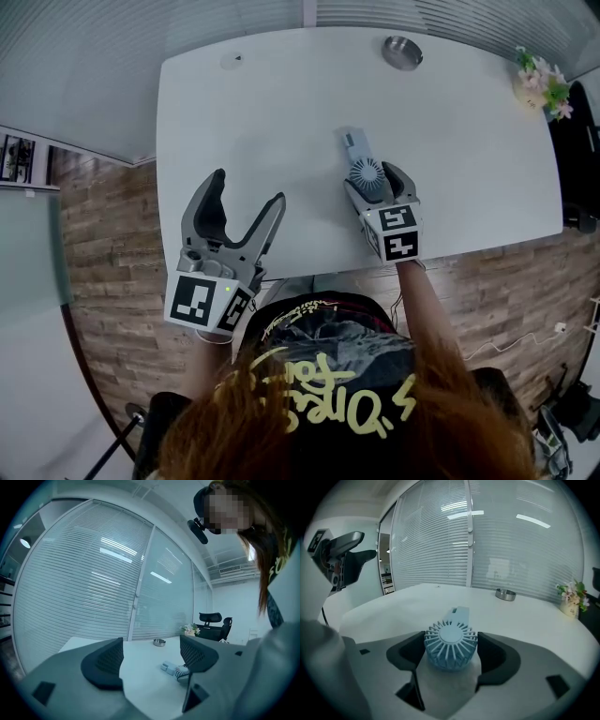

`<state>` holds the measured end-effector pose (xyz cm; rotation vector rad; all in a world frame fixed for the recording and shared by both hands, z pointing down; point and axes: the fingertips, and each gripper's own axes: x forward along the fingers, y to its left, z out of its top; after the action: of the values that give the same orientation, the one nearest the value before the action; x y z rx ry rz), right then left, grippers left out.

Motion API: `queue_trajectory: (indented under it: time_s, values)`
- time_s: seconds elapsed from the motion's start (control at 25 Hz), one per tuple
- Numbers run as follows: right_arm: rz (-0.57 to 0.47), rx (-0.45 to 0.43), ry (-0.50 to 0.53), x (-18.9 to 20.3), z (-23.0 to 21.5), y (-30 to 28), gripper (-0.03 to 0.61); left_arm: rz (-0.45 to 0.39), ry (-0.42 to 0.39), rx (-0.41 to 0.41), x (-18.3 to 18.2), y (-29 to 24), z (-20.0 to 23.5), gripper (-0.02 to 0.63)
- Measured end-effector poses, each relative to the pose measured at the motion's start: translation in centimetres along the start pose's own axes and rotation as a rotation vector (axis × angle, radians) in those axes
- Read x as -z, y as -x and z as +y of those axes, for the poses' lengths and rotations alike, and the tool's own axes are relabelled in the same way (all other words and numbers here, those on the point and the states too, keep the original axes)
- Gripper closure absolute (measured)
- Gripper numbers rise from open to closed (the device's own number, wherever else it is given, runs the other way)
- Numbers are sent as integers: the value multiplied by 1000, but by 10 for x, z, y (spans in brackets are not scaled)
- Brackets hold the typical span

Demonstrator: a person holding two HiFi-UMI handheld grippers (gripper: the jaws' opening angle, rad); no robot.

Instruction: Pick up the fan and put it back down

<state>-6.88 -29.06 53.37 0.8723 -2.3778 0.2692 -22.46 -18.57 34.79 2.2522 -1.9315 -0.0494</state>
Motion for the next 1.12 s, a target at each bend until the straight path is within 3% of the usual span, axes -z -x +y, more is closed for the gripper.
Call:
queue_trajectory:
  time_s: [0.28, 1.12]
  values:
    - [34, 10, -11, 2, -1, -3, 252, -8, -8, 7, -4, 0, -1, 249]
    - [-201, 82, -41, -37, -15, 33, 245, -33, -35, 50, -22, -11, -6, 258]
